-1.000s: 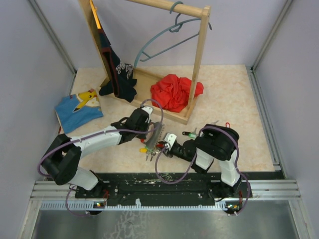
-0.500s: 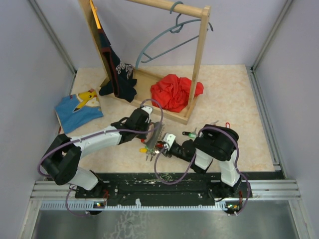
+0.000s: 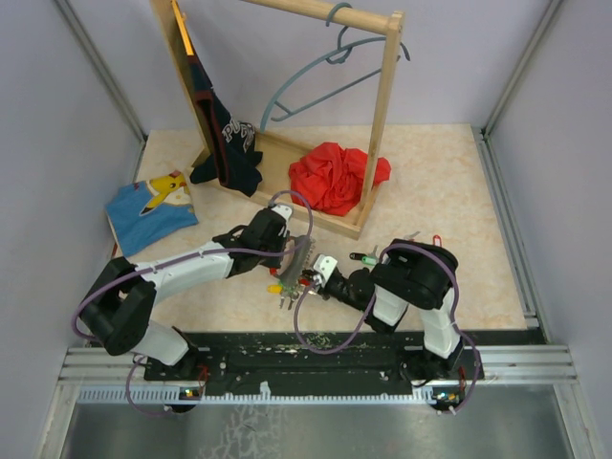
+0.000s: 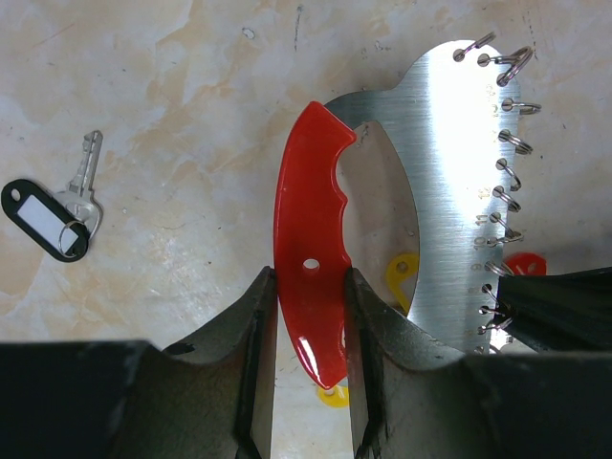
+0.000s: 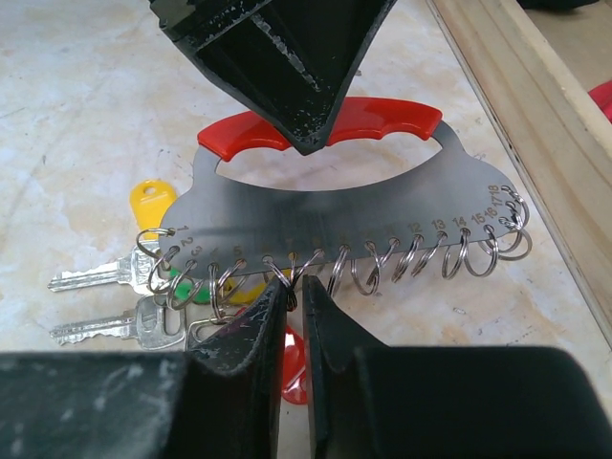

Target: Put the keys on the keyring

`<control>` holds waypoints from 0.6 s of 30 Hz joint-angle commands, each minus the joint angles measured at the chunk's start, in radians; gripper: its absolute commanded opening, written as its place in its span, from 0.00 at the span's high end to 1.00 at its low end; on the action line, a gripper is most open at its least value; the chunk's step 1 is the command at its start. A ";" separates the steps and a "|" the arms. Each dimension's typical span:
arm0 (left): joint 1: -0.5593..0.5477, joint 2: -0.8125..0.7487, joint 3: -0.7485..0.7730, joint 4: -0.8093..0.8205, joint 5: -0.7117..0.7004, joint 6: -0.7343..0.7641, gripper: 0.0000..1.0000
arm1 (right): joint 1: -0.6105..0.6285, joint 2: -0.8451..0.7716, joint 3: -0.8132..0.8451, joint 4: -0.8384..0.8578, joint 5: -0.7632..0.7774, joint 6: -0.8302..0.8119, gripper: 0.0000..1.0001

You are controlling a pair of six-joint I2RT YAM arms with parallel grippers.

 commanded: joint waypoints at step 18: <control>0.003 -0.008 0.038 -0.047 -0.029 -0.138 0.85 | 0.012 -0.082 -0.044 0.167 -0.044 -0.033 1.00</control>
